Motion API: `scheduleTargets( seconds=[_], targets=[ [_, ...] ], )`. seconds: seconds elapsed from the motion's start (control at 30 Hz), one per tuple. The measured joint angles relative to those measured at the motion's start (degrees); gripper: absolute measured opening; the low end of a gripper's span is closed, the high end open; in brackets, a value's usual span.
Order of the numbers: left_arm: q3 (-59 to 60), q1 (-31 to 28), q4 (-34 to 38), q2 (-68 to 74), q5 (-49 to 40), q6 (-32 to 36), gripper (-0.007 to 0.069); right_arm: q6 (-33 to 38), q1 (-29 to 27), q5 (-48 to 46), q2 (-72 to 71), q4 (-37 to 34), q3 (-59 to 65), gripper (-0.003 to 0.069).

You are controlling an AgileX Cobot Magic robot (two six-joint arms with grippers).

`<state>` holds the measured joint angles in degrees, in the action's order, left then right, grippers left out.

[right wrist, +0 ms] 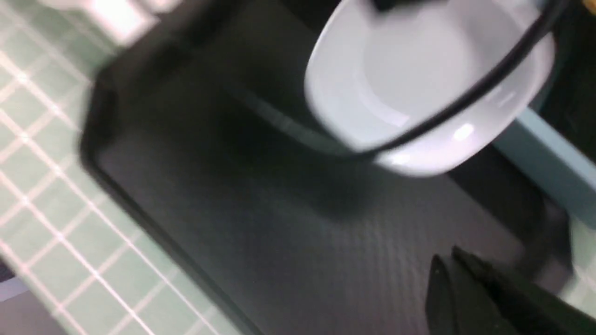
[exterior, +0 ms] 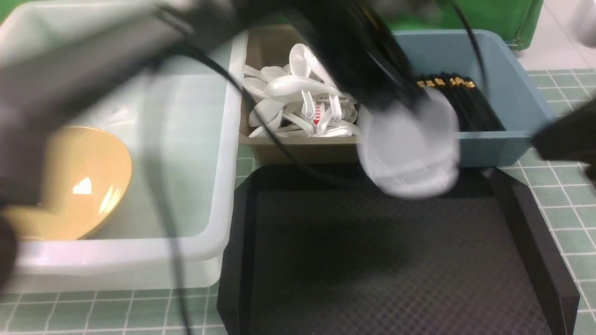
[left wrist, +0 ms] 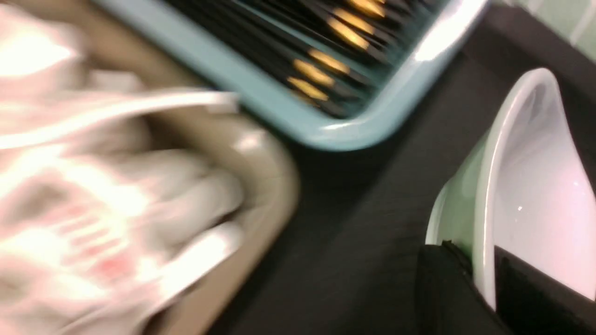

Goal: On blue table put chopsticks spoon bowls plates into blue grey white boxes.
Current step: 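Place the white bowl into the white bin with the other dishes with the left gripper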

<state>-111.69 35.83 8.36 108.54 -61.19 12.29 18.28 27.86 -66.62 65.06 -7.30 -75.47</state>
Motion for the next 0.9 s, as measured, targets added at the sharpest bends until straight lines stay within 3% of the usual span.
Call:
scheduleTargets(
  seconds=[0.17, 0.33, 0.6, 0.9],
  targets=[
    [0.6, -12.1, -1.0, -7.9, -7.1, 0.2, 0.0003, -0.1, 13.2, 2.4, 9.8, 2.5, -9.5, 0.0043],
    [9.2, -24.9, -1.8, -14.8, -6.3, 0.8, 0.0003, -0.5, 20.3, 2.7, 18.2, 6.0, -18.6, 0.0046],
    [21.0, -36.9, 4.4, -14.8, 8.9, 1.3, 0.0003, -0.5, 21.9, 2.4, 24.4, 6.9, -26.4, 0.0047],
    [21.9, -38.2, 9.0, -1.3, 18.3, 4.2, 0.0005, -0.5, 21.9, 1.4, 24.7, 7.3, -26.6, 0.0047]
  ],
)
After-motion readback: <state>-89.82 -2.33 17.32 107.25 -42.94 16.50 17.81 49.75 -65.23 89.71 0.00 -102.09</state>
